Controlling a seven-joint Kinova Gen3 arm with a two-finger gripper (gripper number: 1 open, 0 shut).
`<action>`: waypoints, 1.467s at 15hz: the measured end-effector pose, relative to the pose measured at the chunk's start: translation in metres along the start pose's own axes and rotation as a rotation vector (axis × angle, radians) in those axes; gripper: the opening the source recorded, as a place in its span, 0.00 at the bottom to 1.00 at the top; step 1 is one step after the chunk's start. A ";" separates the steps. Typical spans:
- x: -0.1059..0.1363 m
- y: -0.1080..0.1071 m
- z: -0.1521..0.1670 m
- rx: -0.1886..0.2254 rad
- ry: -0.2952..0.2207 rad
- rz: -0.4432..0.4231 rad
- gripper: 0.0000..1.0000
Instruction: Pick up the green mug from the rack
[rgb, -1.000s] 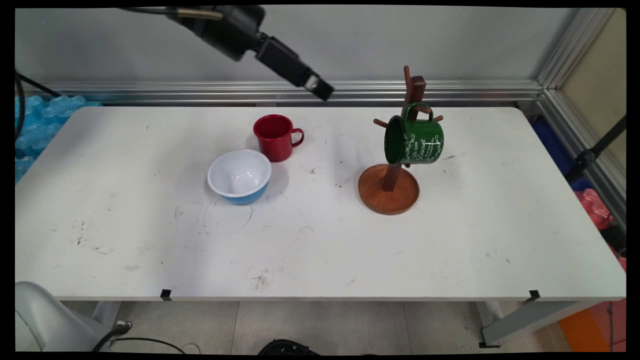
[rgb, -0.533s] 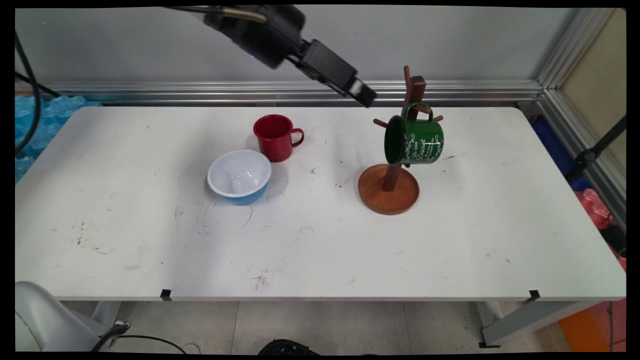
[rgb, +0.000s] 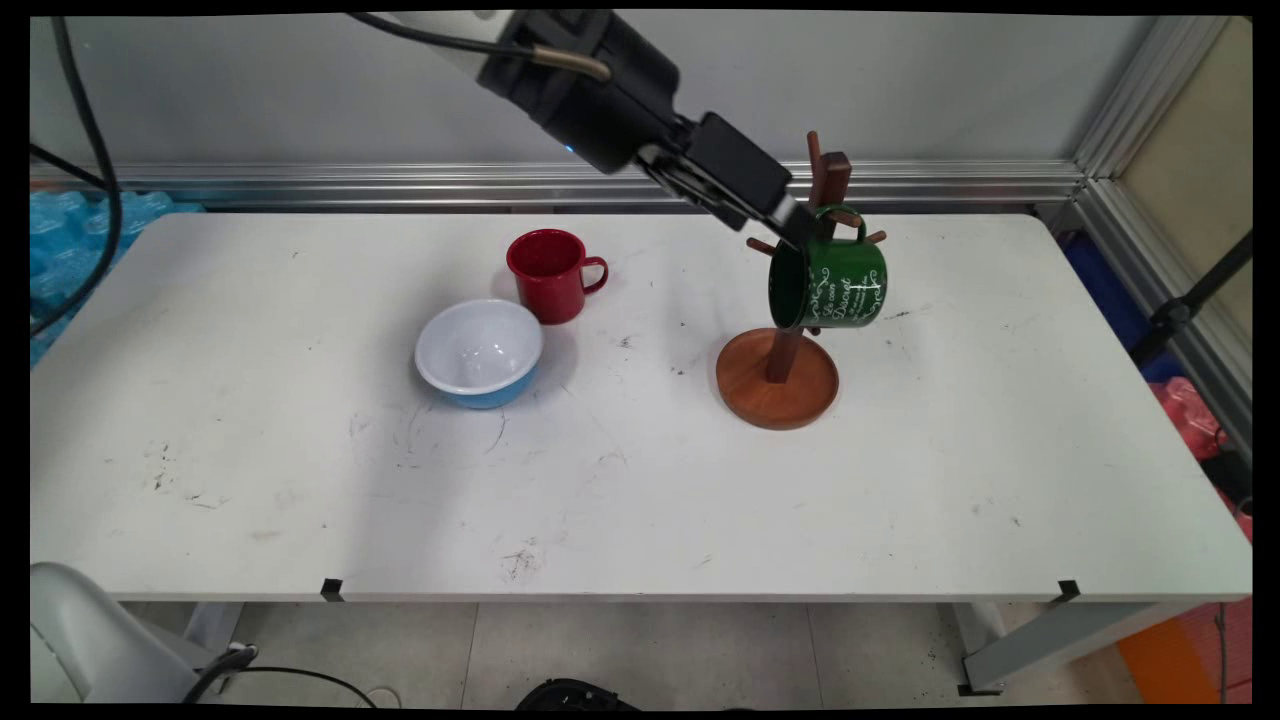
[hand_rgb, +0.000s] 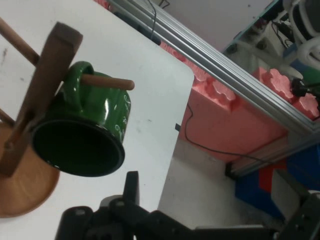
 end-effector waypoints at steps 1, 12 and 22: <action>0.000 0.001 0.003 0.001 -0.002 -0.007 1.00; -0.008 -0.001 0.049 0.020 -0.012 -0.094 1.00; -0.014 -0.016 0.079 0.026 0.035 -0.071 1.00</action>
